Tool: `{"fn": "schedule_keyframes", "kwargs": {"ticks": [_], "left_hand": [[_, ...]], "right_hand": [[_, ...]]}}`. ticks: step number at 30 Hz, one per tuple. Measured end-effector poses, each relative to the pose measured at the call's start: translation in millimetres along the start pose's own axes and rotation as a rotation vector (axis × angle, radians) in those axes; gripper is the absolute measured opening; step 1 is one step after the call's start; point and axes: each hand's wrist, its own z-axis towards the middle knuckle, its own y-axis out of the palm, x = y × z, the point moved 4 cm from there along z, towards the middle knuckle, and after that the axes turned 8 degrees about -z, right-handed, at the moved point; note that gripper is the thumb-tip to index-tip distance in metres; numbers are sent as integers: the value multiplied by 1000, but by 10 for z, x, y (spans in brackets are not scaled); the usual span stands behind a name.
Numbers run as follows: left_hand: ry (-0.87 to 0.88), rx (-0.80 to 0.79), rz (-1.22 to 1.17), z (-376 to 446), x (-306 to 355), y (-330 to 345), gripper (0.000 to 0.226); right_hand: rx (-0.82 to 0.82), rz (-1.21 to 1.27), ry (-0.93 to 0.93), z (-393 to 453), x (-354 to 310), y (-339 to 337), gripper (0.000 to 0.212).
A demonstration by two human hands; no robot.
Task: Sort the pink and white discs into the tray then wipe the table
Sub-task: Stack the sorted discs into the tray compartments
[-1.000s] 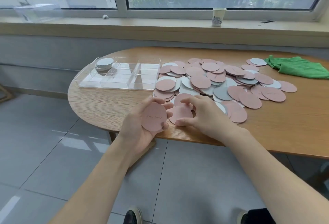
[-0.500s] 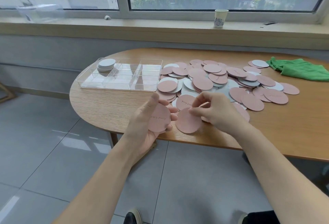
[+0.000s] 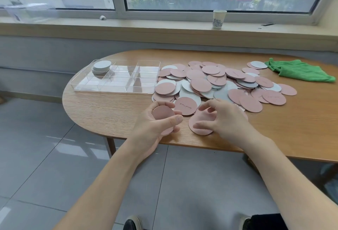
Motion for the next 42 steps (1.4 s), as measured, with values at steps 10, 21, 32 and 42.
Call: {"fn": "schedule_keyframes", "kwargs": {"ticks": [10,21,32,42], "left_hand": [[8,-25,12,-23,4,35,44],[13,-103,-9,-32,-44,115,77],[-14,-232,-143,-80,-139,307,53],[-24,-143,-169,-49,-106,173,22]], "right_hand": [[-94,8,52,46,42,34,58],[-46,817,-38,-100,-108,-259,18],[98,714,-8,-107,-308,105,14],[251,92,23,144,286,-219,33]]}}
